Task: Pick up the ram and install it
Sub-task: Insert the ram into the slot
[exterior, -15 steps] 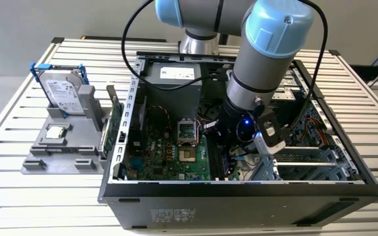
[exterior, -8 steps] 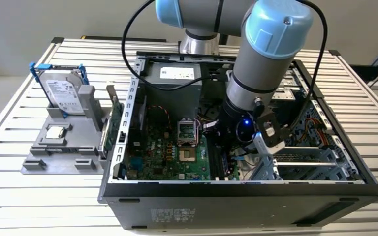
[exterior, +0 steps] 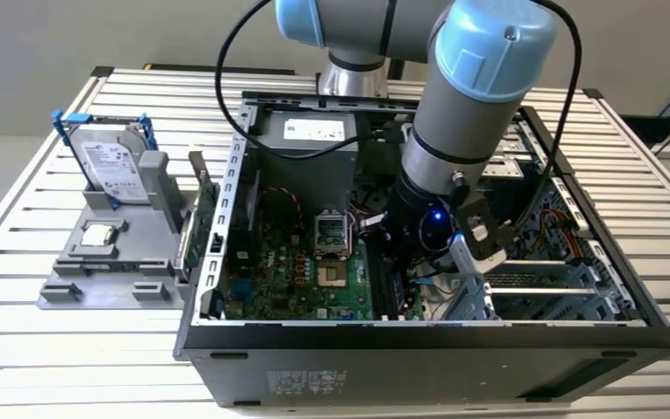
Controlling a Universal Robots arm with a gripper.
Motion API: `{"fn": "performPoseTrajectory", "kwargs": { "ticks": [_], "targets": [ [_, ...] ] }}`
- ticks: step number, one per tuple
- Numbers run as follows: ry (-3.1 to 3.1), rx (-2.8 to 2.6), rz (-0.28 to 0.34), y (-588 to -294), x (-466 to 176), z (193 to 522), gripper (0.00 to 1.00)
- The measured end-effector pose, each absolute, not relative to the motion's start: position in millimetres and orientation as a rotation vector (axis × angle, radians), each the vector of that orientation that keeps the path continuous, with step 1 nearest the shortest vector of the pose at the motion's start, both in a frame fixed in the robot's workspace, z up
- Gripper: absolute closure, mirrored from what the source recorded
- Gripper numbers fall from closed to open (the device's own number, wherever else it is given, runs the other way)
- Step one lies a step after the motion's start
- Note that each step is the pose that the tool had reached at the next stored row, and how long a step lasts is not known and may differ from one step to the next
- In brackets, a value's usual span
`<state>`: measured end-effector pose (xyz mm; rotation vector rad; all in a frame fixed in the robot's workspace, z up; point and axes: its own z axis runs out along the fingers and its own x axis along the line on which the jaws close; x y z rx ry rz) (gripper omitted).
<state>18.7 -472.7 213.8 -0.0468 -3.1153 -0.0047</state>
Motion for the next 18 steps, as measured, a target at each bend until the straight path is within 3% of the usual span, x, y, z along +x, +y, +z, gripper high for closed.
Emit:
{"fn": "performPoseTrajectory", "kwargs": {
  "ticks": [18],
  "targets": [
    [-3.115, -0.047, -0.011, -472.9, 18.7, 255.2, 0.0]
  ]
}}
